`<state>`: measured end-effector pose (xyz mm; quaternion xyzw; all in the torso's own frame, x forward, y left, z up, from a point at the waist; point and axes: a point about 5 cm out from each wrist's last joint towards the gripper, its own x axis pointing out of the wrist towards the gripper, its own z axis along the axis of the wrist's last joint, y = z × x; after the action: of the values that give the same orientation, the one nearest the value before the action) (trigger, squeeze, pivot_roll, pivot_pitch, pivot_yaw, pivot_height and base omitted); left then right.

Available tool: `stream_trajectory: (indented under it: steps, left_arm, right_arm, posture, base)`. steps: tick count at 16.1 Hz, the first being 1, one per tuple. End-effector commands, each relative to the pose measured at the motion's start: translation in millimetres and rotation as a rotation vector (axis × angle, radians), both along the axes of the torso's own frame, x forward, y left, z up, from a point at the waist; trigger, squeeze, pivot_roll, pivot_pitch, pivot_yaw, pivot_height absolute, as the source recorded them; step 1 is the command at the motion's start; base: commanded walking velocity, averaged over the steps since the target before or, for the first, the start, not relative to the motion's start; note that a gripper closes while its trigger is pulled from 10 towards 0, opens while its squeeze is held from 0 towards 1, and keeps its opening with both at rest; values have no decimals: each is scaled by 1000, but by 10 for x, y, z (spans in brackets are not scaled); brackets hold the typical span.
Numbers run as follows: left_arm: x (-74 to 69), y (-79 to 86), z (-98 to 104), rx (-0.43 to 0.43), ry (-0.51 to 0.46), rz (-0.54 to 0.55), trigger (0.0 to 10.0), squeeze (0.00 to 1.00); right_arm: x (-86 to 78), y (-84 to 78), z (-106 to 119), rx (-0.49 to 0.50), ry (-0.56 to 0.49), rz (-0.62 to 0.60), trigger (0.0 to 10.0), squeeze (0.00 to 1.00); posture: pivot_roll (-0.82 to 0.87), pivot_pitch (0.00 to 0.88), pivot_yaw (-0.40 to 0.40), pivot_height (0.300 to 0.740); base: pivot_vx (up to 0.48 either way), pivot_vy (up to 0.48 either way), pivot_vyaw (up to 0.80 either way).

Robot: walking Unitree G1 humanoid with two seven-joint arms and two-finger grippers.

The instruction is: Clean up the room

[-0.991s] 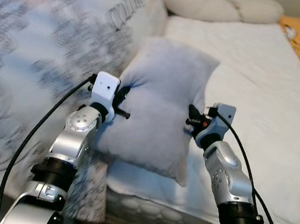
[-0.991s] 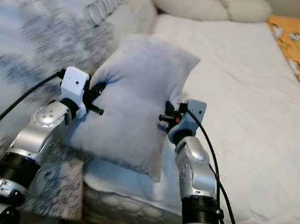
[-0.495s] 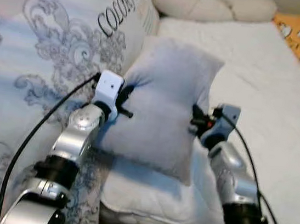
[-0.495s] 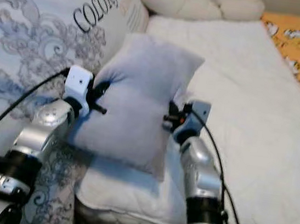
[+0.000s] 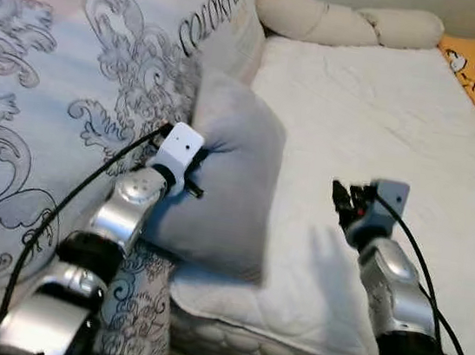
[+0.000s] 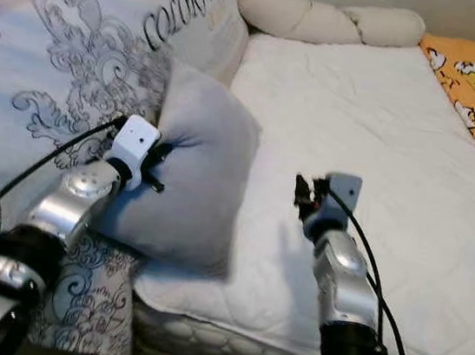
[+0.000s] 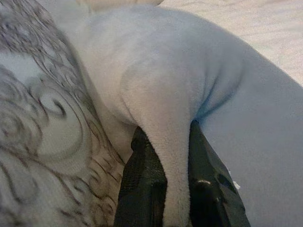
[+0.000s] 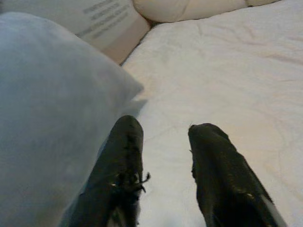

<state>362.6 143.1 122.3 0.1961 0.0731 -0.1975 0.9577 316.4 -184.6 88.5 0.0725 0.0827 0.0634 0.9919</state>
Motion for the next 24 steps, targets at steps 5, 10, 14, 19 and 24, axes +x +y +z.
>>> stream_trajectory:
  steps: [5,10,14,19,24]
  left_arm:
    - [298,109,485,178,-117,-28,10000,0]
    - [344,250,450,383,-66,-23,10000,0]
    - [332,313,374,329,13,41,10000,0]
    - [319,318,319,93,109,94,10000,1000]
    - [305,354,531,-19,-90,47,10000,1000]
  right_arm:
    - [-188,209,239,9,-116,476,10000,1000]
    - [-467,282,343,6,-122,796,10000,1000]
    - [-528,246,458,64,-172,853,10000,1000]
    - [-565,184,471,73,-138,885,10000,1000]
    - [-554,169,482,129,-131,861,10000,1000]
  posture:
    - [-47,0,132,740]
    - [-52,0,148,740]
    - [-46,0,145,740]
    - [-49,0,148,740]
    - [-44,0,145,740]
  base:
    - [0,0,0]
    - [0,0,0]
    - [0,0,0]
    - [0,0,0]
    - [0,0,0]
